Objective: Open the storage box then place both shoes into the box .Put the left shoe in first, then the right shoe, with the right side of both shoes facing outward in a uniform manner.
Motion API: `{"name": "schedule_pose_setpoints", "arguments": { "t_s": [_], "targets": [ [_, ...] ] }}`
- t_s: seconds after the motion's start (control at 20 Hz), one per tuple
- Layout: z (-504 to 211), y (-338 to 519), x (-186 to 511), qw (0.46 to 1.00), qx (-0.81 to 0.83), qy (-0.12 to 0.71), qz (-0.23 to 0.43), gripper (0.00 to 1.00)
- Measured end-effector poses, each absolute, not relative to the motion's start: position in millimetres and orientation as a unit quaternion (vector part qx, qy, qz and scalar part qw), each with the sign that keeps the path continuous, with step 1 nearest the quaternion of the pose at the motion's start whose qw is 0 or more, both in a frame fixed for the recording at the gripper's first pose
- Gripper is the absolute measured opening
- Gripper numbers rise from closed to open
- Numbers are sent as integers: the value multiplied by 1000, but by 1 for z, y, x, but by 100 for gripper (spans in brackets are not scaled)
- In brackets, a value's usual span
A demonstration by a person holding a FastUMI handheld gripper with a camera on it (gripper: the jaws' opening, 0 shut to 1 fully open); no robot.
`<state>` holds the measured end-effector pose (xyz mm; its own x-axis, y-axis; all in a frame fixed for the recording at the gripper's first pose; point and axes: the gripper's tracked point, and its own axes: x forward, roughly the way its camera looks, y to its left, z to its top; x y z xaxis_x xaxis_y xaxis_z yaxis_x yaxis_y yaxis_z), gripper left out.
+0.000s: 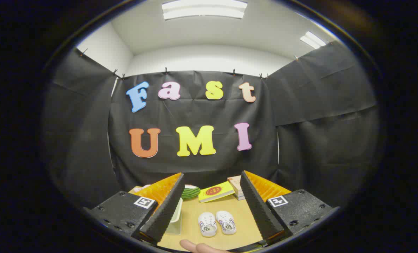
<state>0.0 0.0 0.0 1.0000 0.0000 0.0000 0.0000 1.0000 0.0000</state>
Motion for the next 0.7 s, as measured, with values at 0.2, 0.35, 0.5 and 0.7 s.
{"name": "schedule_pose_setpoints", "arguments": {
  "t_s": [0.2, 0.35, 0.5, 0.7],
  "targets": [
    [-7, 3, 3, 1000, 3, 6, 13, 100],
    [-12, 8, 7, 999, 12, 16, 28, 100],
    [-12, 5, 13, 999, 17, 13, 28, 100],
    [-22, 3, 23, 999, 29, 16, 23, 100]
  ]
}}
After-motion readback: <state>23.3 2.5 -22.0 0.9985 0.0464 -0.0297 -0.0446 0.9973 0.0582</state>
